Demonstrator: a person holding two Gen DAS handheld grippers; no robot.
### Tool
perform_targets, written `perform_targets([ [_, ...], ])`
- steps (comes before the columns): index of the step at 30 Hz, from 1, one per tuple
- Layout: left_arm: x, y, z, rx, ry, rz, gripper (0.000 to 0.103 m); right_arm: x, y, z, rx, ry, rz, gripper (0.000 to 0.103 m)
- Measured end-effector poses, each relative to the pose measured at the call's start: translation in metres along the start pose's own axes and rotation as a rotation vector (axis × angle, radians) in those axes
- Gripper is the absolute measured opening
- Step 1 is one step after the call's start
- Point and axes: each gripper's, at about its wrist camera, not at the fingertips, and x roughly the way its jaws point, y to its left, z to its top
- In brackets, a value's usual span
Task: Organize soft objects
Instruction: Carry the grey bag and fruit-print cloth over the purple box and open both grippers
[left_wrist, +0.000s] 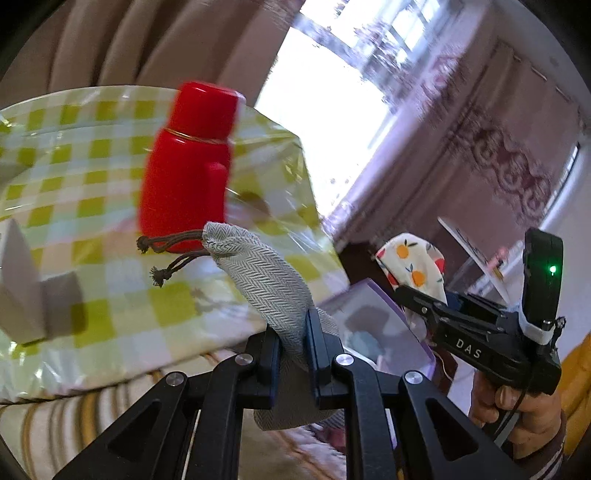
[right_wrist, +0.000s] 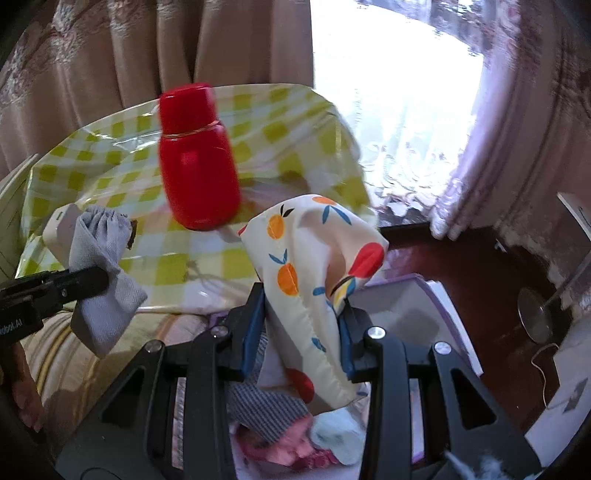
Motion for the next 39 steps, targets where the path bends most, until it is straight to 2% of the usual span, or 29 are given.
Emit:
perform_targets([
  [12, 0.041, -0.057, -0.018, 0.078, 0.127, -0.05, 0.013, -0.002, -0.056, -0.024, 0.079, 0.003, -0.124, 0.04],
  [22, 0.074, -0.084, -0.022, 0.107, 0.203, -0.089, 0.013, 0.006, -0.093, -0.043, 0.161, 0.036, -0.198, 0.042],
  [27, 0.084, -0.084, -0.024, 0.076, 0.234, -0.088, 0.027, 0.009, -0.102, -0.048, 0.186, 0.052, -0.219, 0.047],
  [30, 0.084, -0.08, -0.024, 0.06, 0.233, -0.085, 0.04, 0.008, -0.104, -0.048, 0.194, 0.056, -0.23, 0.052],
  [32, 0.08, -0.077, -0.024, 0.052, 0.227, -0.082, 0.046, 0.006, -0.103, -0.049, 0.199, 0.055, -0.241, 0.055],
  [34, 0.074, -0.074, -0.026, 0.042, 0.225, -0.085, 0.049, 0.002, -0.103, -0.05, 0.207, 0.054, -0.252, 0.063],
  [37, 0.063, -0.063, -0.033, 0.018, 0.221, -0.076, 0.06, -0.006, -0.1, -0.054, 0.227, 0.054, -0.261, 0.07],
  [39, 0.053, -0.054, -0.044, -0.014, 0.225, -0.081, 0.065, -0.013, -0.096, -0.057, 0.235, 0.064, -0.264, 0.072],
])
